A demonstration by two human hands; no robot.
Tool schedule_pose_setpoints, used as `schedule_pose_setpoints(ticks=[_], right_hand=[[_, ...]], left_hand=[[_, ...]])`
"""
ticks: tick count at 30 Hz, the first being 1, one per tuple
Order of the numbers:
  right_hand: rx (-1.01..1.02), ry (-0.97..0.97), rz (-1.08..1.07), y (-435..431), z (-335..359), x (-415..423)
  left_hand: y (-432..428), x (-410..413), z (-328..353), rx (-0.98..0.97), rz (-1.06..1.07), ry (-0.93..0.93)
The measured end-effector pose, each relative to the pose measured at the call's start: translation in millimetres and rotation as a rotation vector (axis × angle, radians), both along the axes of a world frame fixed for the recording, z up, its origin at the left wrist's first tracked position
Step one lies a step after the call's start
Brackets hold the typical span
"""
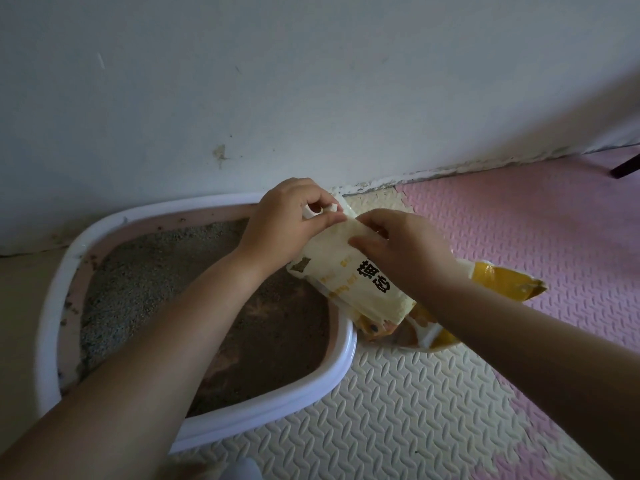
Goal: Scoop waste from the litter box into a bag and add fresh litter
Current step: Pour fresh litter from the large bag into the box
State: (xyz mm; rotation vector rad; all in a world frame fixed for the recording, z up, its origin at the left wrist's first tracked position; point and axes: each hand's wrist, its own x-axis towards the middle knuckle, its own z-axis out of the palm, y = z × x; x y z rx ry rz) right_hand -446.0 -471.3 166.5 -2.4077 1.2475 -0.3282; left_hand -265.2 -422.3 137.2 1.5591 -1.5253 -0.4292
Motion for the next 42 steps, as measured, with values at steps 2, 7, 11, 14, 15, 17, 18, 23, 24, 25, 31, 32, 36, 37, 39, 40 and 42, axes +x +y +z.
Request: schedule_pose_setpoints(ticks=[2, 7, 11, 14, 15, 17, 18, 23, 24, 25, 31, 32, 36, 37, 39, 40, 42], right_hand=[[-0.03, -0.028, -0.022, -3, 0, 1], [-0.089, -0.123, -0.059, -12, 8, -17], [-0.146, -0.149, -0.05, -16, 14, -36], [-0.156, -0.189, -0.059, -16, 20, -49], [-0.163, -0.192, -0.058, -16, 21, -53], [-0.173, -0.187, -0.054, -16, 22, -62], [-0.171, -0.188, -0.053, -16, 22, -66], [-0.164, -0.208, -0.042, -17, 21, -78], [-0.165, -0.211, -0.036, -17, 21, -80], [-0.164, -0.211, -0.031, -17, 20, -80], [-0.169, -0.199, -0.026, -18, 20, -82], [-0.171, -0.2, -0.023, -18, 20, -82], [-0.172, -0.2, -0.015, -18, 20, -82], [-0.174, -0.197, -0.016, -18, 20, -83], [-0.177, -0.196, -0.02, -18, 20, -83], [-0.176, -0.198, -0.02, -18, 20, -83], [-0.172, -0.192, -0.025, -18, 19, -84]], left_hand=[[-2, -7, 4, -0.04, 0.005, 0.016], [-13, -15, 17, -0.035, -0.065, -0.002], [-15, -7, 10, 0.074, -0.072, -0.009], [-9, 0, -7, 0.141, -0.055, 0.001], [-7, 2, -13, 0.163, -0.048, -0.015], [-5, 7, -24, 0.214, -0.03, -0.056], [-4, 11, -30, 0.243, -0.019, -0.07], [3, 31, -58, 0.36, 0.036, -0.09], [4, 35, -63, 0.386, 0.051, -0.079], [5, 37, -69, 0.409, 0.063, -0.062], [7, 39, -89, 0.531, 0.088, 0.191], [6, 37, -90, 0.538, 0.083, 0.254], [3, 27, -92, 0.526, 0.077, 0.499], [3, 26, -93, 0.509, 0.095, 0.553], [3, 25, -95, 0.481, 0.126, 0.601], [3, 24, -94, 0.47, 0.131, 0.604], [4, 23, -91, 0.439, 0.138, 0.593]])
